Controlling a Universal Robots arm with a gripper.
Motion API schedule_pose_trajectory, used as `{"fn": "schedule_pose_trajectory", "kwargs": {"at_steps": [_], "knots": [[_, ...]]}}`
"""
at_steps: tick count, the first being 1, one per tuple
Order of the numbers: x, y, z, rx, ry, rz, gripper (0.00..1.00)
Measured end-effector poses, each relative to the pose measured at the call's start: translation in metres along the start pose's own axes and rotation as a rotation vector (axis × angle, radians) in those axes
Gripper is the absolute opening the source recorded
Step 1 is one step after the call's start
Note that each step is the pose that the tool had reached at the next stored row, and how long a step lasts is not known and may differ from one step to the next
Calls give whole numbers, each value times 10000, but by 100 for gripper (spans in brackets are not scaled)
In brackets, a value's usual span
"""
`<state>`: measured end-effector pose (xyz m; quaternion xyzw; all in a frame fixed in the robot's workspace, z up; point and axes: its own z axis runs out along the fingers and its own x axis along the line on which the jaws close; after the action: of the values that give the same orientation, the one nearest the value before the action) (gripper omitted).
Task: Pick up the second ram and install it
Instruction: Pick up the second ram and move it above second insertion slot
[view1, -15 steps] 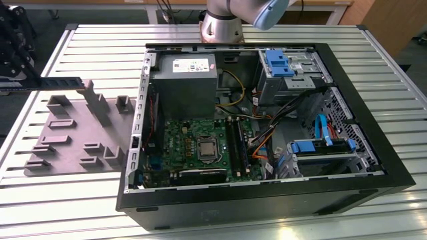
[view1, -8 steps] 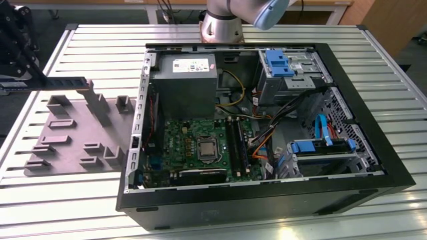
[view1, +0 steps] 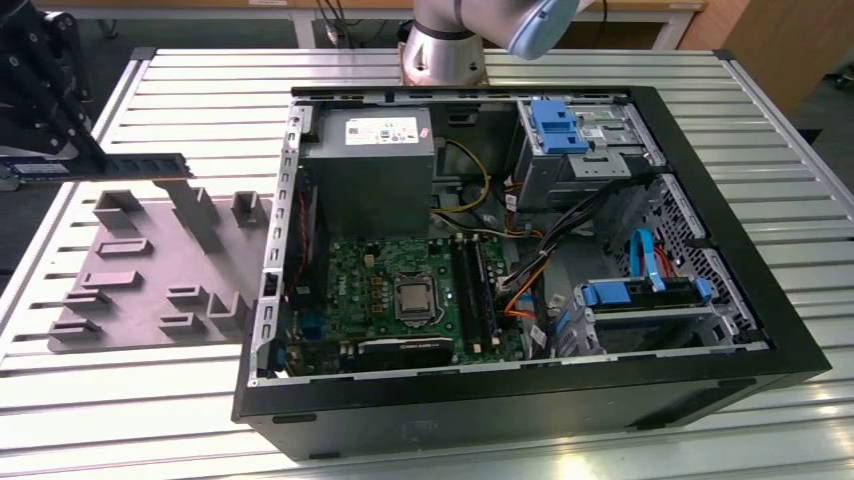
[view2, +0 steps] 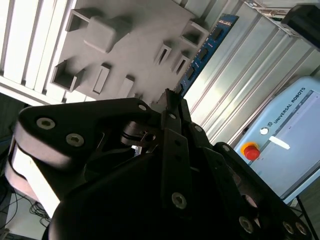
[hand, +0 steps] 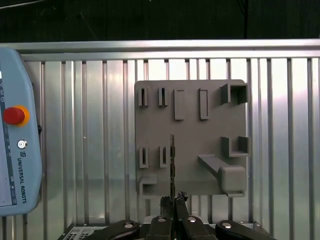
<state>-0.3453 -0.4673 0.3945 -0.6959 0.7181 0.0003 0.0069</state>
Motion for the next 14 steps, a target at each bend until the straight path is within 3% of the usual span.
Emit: {"fn": "schedule_pose_trajectory", "kwargs": {"at_steps": [14], "knots": [[-7,-221,2,0,0,1,14]]}}
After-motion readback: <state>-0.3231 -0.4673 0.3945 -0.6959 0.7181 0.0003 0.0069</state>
